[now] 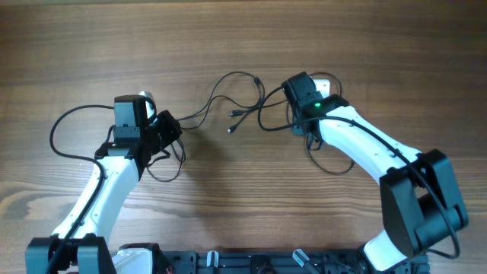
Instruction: Untangle cables
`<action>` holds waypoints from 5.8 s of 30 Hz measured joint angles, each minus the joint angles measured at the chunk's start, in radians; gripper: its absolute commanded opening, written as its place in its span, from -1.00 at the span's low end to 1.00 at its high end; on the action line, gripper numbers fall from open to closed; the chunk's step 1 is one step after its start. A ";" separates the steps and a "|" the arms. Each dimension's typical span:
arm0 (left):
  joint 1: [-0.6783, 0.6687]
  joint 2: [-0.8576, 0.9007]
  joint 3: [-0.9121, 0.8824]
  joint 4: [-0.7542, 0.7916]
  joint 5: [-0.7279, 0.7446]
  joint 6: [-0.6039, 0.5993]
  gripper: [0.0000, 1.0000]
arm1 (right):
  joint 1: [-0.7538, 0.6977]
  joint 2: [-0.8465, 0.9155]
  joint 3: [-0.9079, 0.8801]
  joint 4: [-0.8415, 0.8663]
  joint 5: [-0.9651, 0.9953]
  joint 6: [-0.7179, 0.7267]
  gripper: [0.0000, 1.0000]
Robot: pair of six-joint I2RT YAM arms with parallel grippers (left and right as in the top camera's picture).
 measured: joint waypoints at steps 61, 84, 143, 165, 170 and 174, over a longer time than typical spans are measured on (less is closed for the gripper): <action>0.000 0.000 0.000 -0.002 -0.016 0.000 -0.91 | -0.175 -0.195 -0.218 0.084 -0.242 0.080 0.99; 0.000 0.000 0.000 -0.002 -0.016 0.000 -0.90 | -0.175 -0.019 -0.201 0.245 -0.315 -0.376 -0.91; 0.000 0.000 0.000 -0.011 -0.016 0.000 -0.91 | -0.175 -0.968 -0.084 0.286 -0.259 -0.366 -0.91; 0.000 0.000 0.000 -0.015 -0.016 0.000 -0.91 | -0.198 -0.763 0.047 -0.304 0.291 0.069 -0.91; 0.000 0.000 0.000 -0.014 -0.017 0.000 -0.90 | -0.264 -0.537 0.046 -0.447 0.314 0.361 -0.91; 0.000 0.000 0.000 -0.014 -0.016 0.000 -0.90 | -0.326 -0.356 0.046 -0.380 0.294 0.453 -0.91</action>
